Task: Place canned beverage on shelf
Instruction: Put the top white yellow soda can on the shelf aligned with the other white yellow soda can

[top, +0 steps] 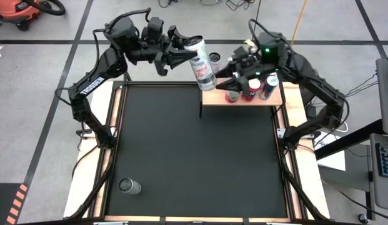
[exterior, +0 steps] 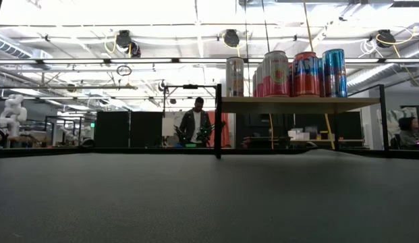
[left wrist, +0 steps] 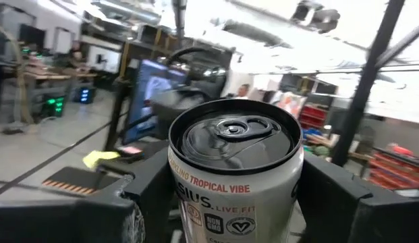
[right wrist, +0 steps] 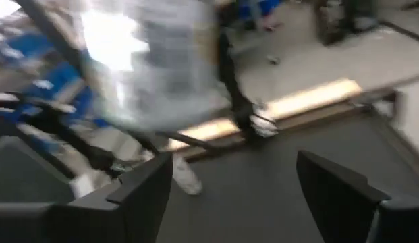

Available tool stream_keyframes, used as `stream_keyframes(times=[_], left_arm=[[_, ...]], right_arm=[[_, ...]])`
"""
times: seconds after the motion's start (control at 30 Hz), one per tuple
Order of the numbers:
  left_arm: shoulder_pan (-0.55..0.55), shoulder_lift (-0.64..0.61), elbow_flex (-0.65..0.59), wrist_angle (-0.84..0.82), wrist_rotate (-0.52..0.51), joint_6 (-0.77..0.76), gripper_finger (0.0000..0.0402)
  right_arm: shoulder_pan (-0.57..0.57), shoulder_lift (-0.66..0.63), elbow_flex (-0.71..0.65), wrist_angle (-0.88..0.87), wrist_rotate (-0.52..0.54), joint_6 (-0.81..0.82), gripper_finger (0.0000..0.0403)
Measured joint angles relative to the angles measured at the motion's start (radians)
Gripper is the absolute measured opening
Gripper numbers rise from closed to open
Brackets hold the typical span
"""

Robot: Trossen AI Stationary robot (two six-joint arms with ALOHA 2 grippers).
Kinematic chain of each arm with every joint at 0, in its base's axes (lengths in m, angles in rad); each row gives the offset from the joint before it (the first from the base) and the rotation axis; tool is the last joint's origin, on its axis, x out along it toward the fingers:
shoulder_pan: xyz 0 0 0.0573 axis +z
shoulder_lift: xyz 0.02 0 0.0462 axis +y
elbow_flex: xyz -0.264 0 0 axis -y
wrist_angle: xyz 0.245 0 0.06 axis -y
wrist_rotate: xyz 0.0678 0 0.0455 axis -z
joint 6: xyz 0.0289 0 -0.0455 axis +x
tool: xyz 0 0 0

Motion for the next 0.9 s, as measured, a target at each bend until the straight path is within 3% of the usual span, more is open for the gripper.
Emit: stream_keyframes(times=[0.23, 0.53, 0.9], left_arm=[[-0.023, -0.001, 0.000, -0.018, -0.036, 0.037, 0.0251], [-0.032, 0.000, 0.000, -0.062, -0.143, 0.149, 0.0251], [-0.032, -0.001, 0.001, -0.146, -0.290, 0.173, 0.0251]], right_arm=[[0.021, -0.119, 0.000, -0.259, 0.158, -0.148, 0.0294], [0.055, -0.245, -0.001, -0.393, 0.320, -0.127, 0.0286], [0.061, -0.340, -0.001, -0.463, 0.327, -0.119, 0.0286]])
